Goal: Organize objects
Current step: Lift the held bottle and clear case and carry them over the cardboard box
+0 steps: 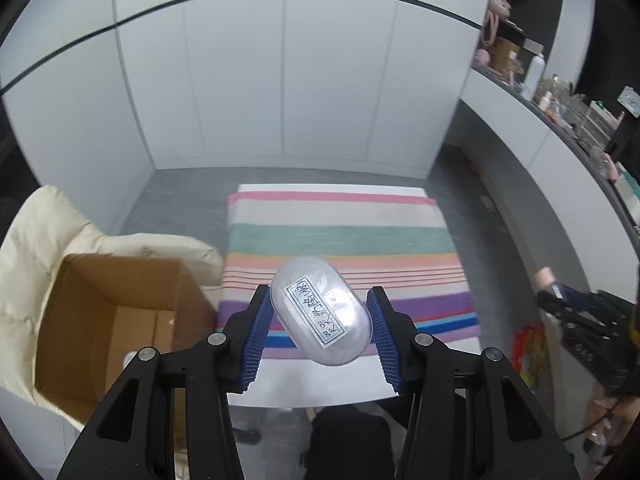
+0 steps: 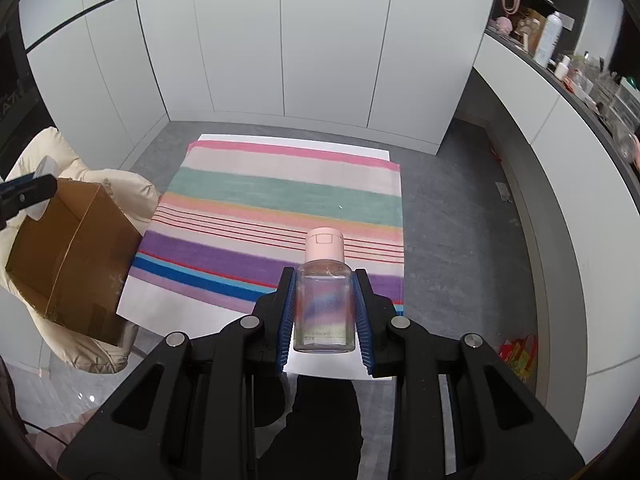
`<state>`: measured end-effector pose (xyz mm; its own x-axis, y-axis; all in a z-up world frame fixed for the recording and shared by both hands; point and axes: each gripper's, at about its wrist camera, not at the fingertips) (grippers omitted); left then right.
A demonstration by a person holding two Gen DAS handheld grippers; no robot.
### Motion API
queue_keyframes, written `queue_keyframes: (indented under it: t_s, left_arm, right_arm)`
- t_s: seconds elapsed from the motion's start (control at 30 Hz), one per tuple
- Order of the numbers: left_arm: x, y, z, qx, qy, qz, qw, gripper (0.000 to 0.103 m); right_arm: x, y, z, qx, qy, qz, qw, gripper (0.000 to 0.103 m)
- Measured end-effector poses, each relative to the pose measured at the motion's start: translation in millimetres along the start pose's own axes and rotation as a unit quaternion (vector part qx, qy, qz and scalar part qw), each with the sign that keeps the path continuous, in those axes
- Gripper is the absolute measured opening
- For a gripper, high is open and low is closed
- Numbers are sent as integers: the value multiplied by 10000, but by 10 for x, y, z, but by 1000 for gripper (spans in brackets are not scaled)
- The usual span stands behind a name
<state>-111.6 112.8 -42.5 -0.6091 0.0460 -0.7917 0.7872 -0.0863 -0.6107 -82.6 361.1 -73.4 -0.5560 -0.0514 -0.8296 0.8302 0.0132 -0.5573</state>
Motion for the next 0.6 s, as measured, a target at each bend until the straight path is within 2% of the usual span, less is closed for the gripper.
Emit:
queue_keyframes:
  t_s: [0.13,0.27,0.6]
  left_arm:
    - [29,77,59,49,-236,-104,9997,50]
    - [105,70,91,1,-161,-9,9999,50]
    - [188,155,396,-138,-421,48,9990,50]
  right_arm:
    - [-22,45,5,-35,13,-5,10000,28]
    - [17,51,29,-64,12,32,10000,28]
    - [206,5,160,-173,-136,190,9996,28]
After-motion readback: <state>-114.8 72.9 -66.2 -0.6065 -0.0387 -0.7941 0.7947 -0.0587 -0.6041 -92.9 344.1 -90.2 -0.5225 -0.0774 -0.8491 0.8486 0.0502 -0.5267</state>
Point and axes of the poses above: each gripper's, at about its wrist camera, not at the fingertips, and x roughly the way its jaws point, z to its left, y to its underside, and after that the axes turned 6 degrees about -y, right-handed
